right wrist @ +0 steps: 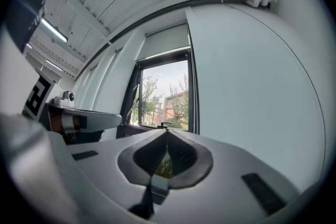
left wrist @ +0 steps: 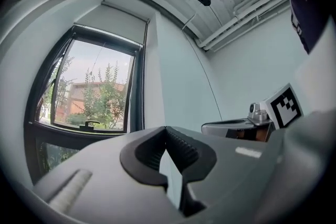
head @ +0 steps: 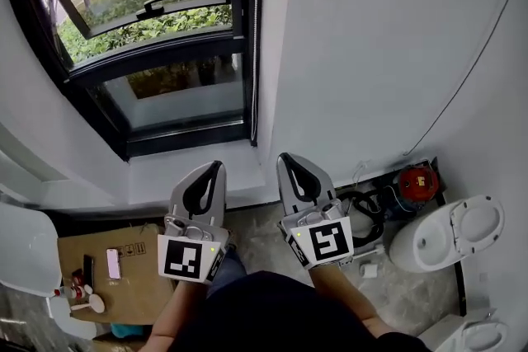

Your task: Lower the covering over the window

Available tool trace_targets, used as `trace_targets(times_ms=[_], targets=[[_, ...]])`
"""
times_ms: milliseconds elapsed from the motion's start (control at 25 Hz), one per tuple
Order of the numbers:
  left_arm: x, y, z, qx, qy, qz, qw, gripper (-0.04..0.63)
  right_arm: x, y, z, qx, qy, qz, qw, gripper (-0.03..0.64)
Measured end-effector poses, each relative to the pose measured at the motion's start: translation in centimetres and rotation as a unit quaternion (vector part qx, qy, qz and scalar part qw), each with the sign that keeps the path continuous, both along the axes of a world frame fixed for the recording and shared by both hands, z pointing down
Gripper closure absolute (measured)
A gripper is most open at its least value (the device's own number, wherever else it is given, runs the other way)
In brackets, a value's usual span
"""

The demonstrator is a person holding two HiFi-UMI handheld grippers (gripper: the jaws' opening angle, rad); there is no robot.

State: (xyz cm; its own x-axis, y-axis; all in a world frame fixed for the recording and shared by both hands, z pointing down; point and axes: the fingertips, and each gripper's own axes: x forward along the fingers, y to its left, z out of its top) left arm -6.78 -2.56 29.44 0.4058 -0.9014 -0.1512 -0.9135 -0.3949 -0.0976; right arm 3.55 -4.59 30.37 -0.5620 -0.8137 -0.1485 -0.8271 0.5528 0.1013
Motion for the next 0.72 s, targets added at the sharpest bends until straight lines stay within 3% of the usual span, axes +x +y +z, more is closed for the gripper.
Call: trace_targets(times_ms=[360,720], targets=[[-3.6,-13.7,-1.8,-0.001,0.012,0.08,0.9967,0.589,-5.6,-12.2,-1.0,0.003,0.019,0.046,0.999,0.604],[-3.9,-23.8,-0.2,-0.003,0.011,0.169,0.9855,0.589,-7.9,-20.8,-0.7,0.005,0.035,0.108,0.993,0.604]])
